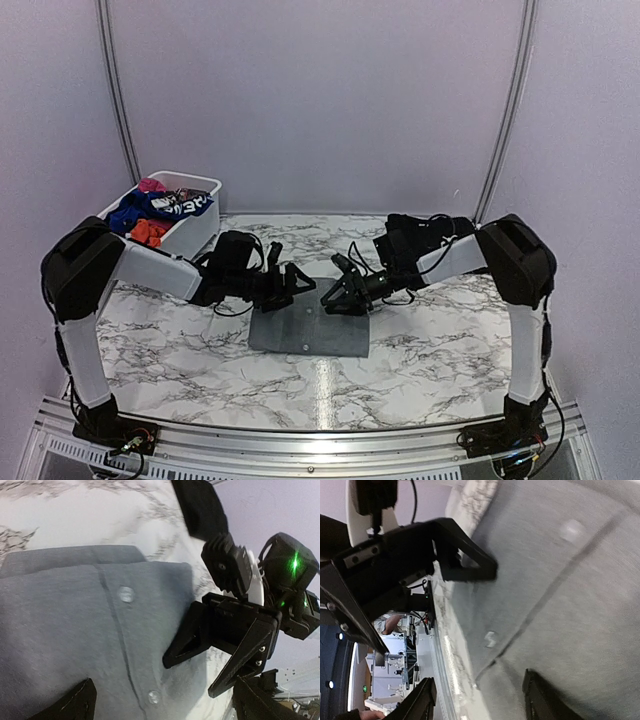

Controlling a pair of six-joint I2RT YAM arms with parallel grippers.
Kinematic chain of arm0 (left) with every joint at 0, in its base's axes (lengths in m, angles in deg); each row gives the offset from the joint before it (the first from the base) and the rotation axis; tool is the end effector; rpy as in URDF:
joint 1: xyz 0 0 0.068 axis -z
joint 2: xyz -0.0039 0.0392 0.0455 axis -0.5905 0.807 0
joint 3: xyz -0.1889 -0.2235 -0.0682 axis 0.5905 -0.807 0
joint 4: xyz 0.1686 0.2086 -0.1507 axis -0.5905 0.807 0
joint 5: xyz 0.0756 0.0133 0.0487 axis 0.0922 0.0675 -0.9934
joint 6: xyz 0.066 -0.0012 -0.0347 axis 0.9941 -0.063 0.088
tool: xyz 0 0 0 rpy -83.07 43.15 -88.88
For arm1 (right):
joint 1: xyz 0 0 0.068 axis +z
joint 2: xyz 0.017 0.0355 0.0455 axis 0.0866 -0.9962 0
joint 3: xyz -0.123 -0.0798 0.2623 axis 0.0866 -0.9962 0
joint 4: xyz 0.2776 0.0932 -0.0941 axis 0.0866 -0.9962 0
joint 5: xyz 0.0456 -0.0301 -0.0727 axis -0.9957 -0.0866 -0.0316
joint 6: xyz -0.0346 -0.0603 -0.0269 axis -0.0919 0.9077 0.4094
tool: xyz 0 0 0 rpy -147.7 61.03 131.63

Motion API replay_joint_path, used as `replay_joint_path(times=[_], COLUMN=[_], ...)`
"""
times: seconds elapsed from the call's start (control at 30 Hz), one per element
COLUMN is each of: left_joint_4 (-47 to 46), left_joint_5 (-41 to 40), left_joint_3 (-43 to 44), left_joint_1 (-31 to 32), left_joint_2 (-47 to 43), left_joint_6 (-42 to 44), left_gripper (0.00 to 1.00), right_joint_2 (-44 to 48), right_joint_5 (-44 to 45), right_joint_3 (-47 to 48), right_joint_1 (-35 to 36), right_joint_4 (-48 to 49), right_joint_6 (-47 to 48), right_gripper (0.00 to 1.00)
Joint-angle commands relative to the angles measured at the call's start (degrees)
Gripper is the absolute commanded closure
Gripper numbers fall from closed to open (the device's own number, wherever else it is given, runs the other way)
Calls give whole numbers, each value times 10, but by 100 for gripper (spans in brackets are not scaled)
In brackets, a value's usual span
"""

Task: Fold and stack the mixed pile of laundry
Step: Smooth out the square-folded shirt at the center of the board, then pick up the square-folded shirt from the center of the board.

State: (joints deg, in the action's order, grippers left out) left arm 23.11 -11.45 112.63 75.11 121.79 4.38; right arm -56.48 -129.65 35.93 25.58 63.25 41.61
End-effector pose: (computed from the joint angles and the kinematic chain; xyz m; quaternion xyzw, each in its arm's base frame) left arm 0.3395 -0.3121 0.1451 0.0753 0.8279 -0.5015 0.2395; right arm 0.3779 0.2881 0.1058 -0.2045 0.7845 0.5846 0.0313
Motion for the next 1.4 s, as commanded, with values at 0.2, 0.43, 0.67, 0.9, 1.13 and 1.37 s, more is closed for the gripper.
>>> replay_joint_path(times=[0.2,0.43,0.67,0.9,1.13,1.37], left_joint_4=[89,271,370,397,429,443], left_joint_5=[-79,-231,-208,-339,-345,-343], left_joint_3=[-17,34,76,146,250,310], left_joint_1=[-78,-51,19,168,246,279], left_joint_2=[18,-134,-151,-63,49,119], left_joint_6=[77,284,368,493,587,648], left_gripper=[1,1,1,1,25,46], right_joint_2=[-40,128,267,362,402,418], right_joint_5=[27,76,100,106,105,111], right_joint_3=[51,41,-89,-220,-304,-342], right_joint_1=[-36,-56,-132,-190,-201,-200], right_joint_4=[-90,-166,-191,-186,-156,-154], right_joint_6=[62,90,85,68,36,34], right_gripper=[45,44,44,44,44,44])
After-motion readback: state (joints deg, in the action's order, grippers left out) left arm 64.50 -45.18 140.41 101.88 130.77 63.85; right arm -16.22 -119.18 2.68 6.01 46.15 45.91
